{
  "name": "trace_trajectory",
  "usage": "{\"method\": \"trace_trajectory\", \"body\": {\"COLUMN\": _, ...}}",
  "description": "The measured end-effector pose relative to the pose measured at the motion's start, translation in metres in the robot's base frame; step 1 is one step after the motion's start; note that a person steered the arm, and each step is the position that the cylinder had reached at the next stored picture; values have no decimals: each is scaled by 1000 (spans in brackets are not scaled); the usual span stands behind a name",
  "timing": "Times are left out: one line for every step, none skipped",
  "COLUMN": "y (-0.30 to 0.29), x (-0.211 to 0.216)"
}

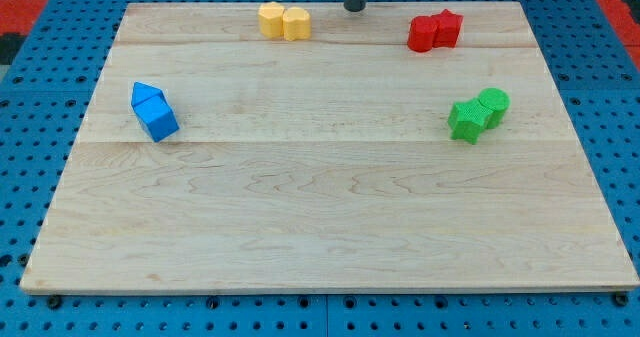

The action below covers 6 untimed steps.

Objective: Separate the yellow blocks

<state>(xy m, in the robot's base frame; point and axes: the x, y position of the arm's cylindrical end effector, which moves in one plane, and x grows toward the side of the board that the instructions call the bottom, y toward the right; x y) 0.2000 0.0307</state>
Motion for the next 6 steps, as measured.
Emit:
{"method": "trace_trajectory", "body": {"y": -24, "x": 18}}
{"method": "trace_trajectory", "body": {"y": -24, "x": 57}}
{"method": "trace_trajectory", "body": {"y": -8, "x": 15}}
{"method": "trace_trajectory", "body": {"y": -54, "x": -6}}
{"method": "trace_trajectory", "body": {"y": -94, "x": 16}}
{"method": "trace_trajectory", "body": {"y": -87, "x": 20}}
